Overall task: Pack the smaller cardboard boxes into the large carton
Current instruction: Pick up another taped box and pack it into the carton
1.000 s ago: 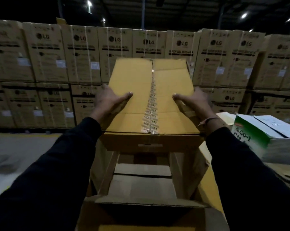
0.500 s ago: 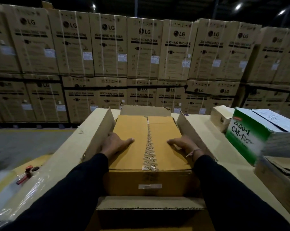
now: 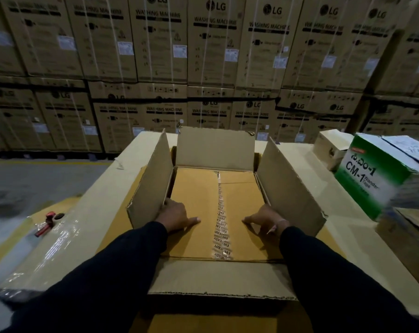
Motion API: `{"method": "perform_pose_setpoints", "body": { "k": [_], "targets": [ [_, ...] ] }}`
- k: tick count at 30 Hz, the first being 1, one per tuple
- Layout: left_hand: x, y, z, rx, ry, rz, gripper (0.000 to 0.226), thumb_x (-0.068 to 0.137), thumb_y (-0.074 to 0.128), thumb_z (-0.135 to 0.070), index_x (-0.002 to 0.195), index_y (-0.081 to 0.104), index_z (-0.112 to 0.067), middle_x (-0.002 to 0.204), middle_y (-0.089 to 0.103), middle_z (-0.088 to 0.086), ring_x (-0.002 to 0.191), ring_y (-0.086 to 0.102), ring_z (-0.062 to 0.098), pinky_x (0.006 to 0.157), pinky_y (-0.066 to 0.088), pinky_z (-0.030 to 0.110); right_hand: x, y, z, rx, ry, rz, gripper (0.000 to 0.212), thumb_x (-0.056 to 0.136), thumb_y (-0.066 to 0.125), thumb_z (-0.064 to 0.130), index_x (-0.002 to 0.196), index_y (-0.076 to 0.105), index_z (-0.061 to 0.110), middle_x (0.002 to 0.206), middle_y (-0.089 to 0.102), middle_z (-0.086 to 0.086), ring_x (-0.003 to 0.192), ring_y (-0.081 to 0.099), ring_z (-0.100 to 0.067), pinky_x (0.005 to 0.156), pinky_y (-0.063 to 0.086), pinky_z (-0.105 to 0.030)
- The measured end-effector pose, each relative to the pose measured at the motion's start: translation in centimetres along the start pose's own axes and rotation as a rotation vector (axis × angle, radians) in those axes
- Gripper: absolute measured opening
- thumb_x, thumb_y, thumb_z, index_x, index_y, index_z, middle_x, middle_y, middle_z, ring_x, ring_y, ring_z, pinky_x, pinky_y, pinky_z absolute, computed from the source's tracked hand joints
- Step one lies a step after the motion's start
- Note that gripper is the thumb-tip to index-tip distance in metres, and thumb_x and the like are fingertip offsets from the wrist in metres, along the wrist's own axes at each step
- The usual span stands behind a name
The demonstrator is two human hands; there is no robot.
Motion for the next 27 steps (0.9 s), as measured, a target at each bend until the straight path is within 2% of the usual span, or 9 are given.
{"method": "perform_pose_setpoints", "body": {
  "k": [2, 4, 7, 10, 12, 17, 20, 24, 27],
  "targets": [
    [0.2, -0.1, -0.4, 0.089, -0.004, 0.026, 0.074, 0.081, 0.058, -0.081, 0.107, 0.062, -0.012, 0.141, 0.048, 0.025, 0.107, 0.056, 0.030, 0.096, 0.048, 0.039, 0.3, 0.3, -0.1, -0.099, 0.009, -0.012, 0.042, 0.089, 0.080, 0.045, 0.095, 0.054, 0.013, 0.110, 0.064, -0.008, 0.092, 0.063, -0.019, 0.067, 0.051, -0.028],
    [0.2, -0.9, -1.3, 0.218, 0.017, 0.029, 0.075, 0.077, 0.060, -0.083, 0.107, 0.061, -0.015, 0.144, 0.037, 0.023, 0.112, 0.046, 0.032, 0.094, 0.046, 0.041, 0.4, 0.4, 0.1, -0.218, 0.004, -0.018, 0.051, 0.090, 0.076, 0.053, 0.109, 0.060, 0.009, 0.122, 0.065, -0.011, 0.108, 0.065, -0.024, 0.087, 0.056, -0.031],
    [0.6, -1.1, -4.8, 0.325, 0.176, 0.039, 0.096, 0.073, 0.060, -0.086, 0.136, 0.053, -0.014, 0.153, 0.026, 0.022, 0.137, 0.028, 0.043, 0.109, 0.033, 0.057, 0.5, 0.2, 1.3, -0.423, -0.027, -0.054, 0.074, 0.088, 0.073, 0.062, 0.135, 0.059, 0.007, 0.160, 0.038, -0.019, 0.140, 0.047, -0.036, 0.115, 0.044, -0.045],
    [0.5, 0.2, -9.9, 0.346, 0.433, 0.090, 0.106, 0.079, 0.059, -0.081, 0.162, 0.019, -0.029, 0.170, 0.002, 0.013, 0.154, -0.002, 0.044, 0.120, 0.005, 0.068, 0.6, 0.0, 2.9, -0.535, -0.071, -0.068, 0.083, 0.082, 0.079, 0.062, 0.141, 0.056, 0.008, 0.170, 0.008, -0.017, 0.146, 0.036, -0.040, 0.118, 0.039, -0.050],
    [-0.2, 1.6, -12.7, 0.419, 0.594, 0.120, 0.094, 0.086, 0.054, -0.077, 0.162, 0.019, -0.034, 0.172, -0.003, 0.007, 0.155, -0.013, 0.037, 0.120, -0.008, 0.068, 0.8, 0.5, 3.2, -0.570, -0.081, -0.032, 0.090, 0.079, 0.083, 0.059, 0.147, 0.049, 0.011, 0.171, -0.002, -0.016, 0.146, 0.034, -0.041, 0.114, 0.044, -0.052],
    [-0.9, 1.8, -14.6, 0.609, 0.670, 0.114, 0.073, 0.093, 0.049, -0.069, 0.149, 0.044, -0.021, 0.160, 0.035, 0.013, 0.157, 0.003, 0.035, 0.116, -0.014, 0.072, 1.3, 1.3, 3.8, -0.672, -0.097, 0.050, 0.099, 0.072, 0.086, 0.063, 0.150, 0.044, 0.018, 0.166, 0.009, -0.014, 0.150, 0.018, -0.044, 0.115, 0.039, -0.060],
    [-1.5, -1.5, -14.5, 0.690, 0.663, 0.030, 0.059, 0.095, 0.046, -0.066, 0.132, 0.061, -0.022, 0.154, 0.044, 0.011, 0.155, 0.016, 0.034, 0.114, -0.012, 0.075, 1.2, 1.4, 5.2, -0.670, -0.109, 0.077, 0.095, 0.074, 0.086, 0.061, 0.149, 0.047, 0.019, 0.164, 0.015, -0.013, 0.147, 0.025, -0.044, 0.114, 0.039, -0.061],
    [-3.3, -9.0, -14.3, 0.758, 0.620, -0.198, 0.041, 0.101, 0.049, -0.051, 0.121, 0.064, -0.019, 0.133, 0.061, 0.007, 0.136, 0.047, 0.028, 0.119, 0.003, 0.071, 0.8, 2.7, 8.3, -0.594, -0.232, 0.114, 0.085, 0.089, 0.074, 0.055, 0.158, 0.036, 0.022, 0.166, 0.018, -0.012, 0.149, 0.026, -0.044, 0.114, 0.037, -0.061],
    [-4.1, -13.7, -11.6, 0.704, 0.513, -0.211, 0.020, 0.100, 0.058, -0.030, 0.116, 0.062, -0.019, 0.123, 0.065, 0.003, 0.129, 0.053, 0.027, 0.123, 0.009, 0.066, -0.7, 5.1, 11.5, -0.689, -0.420, 0.136, 0.092, 0.090, 0.074, 0.054, 0.164, 0.028, 0.027, 0.168, 0.017, -0.009, 0.151, 0.023, -0.041, 0.115, 0.037, -0.061]
  ]
}}
Point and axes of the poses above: each hand's wrist, its own x-axis towards the middle knuckle, its own y-axis out of the palm, z = x × y, the point moved 10 cm from there along x, towards the middle knuckle
